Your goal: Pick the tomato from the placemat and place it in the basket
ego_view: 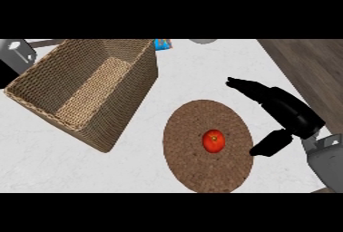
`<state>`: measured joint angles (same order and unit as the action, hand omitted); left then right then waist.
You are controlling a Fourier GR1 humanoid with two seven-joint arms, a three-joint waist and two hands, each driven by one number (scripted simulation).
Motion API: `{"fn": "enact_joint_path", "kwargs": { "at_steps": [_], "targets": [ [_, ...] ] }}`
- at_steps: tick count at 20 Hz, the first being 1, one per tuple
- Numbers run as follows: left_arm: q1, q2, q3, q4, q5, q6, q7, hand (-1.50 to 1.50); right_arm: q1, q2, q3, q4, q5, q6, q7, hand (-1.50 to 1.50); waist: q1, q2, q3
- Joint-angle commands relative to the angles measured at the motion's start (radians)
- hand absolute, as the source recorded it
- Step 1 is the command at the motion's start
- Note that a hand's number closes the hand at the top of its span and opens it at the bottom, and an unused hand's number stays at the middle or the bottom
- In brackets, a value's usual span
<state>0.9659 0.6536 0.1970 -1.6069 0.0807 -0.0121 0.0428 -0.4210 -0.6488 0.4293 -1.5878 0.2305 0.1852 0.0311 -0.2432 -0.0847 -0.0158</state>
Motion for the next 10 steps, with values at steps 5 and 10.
{"fn": "enact_joint_path", "kwargs": {
  "at_steps": [5,10],
  "targets": [
    [-0.273,-0.079,-0.041,-0.207,0.103,-0.048,-0.179,0.00,-0.037,-0.082,0.051,-0.018,0.017,0.137,0.083,-1.50,-0.039,0.010,-0.009],
    [-0.273,-0.091,-0.029,-0.197,0.088,-0.063,-0.208,0.00,-0.053,-0.112,0.039,-0.030,-0.002,0.182,0.113,-1.50,-0.043,0.013,-0.004]
  ]
}}
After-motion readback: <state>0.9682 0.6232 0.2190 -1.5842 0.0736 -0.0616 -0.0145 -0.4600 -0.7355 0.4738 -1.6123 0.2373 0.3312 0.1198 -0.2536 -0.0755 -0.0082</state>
